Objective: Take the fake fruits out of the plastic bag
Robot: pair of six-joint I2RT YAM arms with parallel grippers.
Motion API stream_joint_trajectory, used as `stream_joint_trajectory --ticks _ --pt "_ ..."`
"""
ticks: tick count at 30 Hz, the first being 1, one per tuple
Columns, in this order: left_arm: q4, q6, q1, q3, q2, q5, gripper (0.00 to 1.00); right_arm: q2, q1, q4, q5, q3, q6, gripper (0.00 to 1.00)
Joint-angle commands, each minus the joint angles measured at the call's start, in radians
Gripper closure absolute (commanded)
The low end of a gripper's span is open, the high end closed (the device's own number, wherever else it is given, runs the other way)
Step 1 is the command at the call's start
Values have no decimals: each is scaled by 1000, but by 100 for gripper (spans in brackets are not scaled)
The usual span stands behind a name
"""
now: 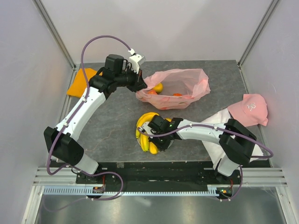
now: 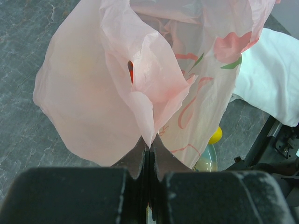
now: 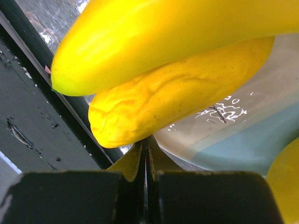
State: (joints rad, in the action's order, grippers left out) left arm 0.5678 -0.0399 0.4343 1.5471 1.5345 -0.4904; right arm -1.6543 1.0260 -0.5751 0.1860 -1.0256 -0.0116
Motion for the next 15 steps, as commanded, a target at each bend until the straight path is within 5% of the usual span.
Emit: stream_joint_trajectory --ticks 1,8,12,15 --pt "-37 -21 4 -1 -8 -2 98 -4 6 26 1 -45 -24 100" --pt "-32 -29 4 -12 -8 -1 98 63 3 -210 -52 -174 190 99" --pt "-25 -34 3 -33 -8 -7 99 70 -9 -532 -144 -376 361 100" --pt "-19 -37 4 -45 -7 -16 98 115 -90 -577 -125 -509 403 100"
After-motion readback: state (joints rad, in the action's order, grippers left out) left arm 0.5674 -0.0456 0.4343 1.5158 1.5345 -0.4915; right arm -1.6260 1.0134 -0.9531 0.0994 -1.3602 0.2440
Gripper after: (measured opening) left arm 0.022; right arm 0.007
